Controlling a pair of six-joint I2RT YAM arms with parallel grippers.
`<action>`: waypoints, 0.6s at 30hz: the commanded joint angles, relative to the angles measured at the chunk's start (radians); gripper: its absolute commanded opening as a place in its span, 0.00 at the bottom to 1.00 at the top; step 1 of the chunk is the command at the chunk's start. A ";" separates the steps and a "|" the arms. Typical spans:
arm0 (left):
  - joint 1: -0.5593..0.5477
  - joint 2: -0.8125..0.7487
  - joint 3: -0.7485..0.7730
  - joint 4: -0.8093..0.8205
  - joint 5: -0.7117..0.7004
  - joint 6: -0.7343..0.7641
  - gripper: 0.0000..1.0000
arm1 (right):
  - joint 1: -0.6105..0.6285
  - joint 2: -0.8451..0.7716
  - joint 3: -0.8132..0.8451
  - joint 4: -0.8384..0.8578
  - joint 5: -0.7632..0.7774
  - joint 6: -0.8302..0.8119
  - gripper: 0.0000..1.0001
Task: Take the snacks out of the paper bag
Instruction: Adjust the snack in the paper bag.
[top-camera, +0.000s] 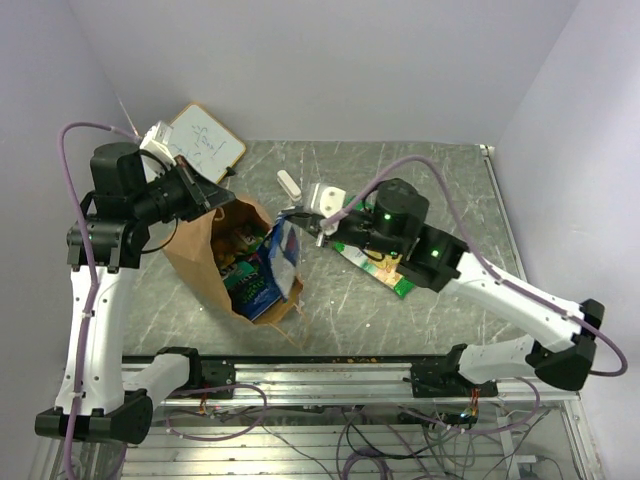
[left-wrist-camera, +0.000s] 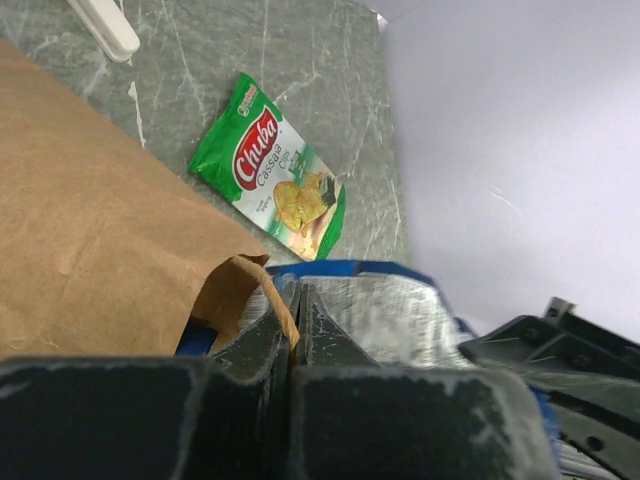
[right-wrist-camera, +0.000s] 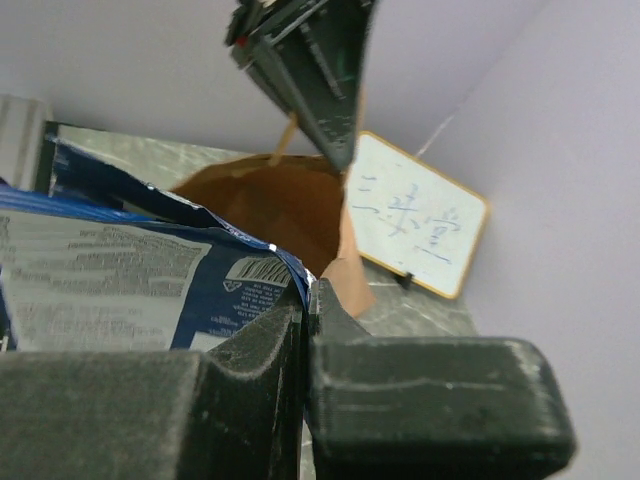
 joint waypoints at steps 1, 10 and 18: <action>0.002 0.031 0.097 -0.027 0.010 0.044 0.07 | 0.004 0.046 0.049 0.122 -0.104 0.085 0.00; 0.002 0.101 0.197 -0.085 0.024 0.127 0.07 | 0.003 0.086 0.009 0.271 -0.194 0.139 0.00; 0.002 0.124 0.190 -0.072 0.052 0.133 0.07 | 0.004 0.092 0.072 0.271 -0.464 0.155 0.00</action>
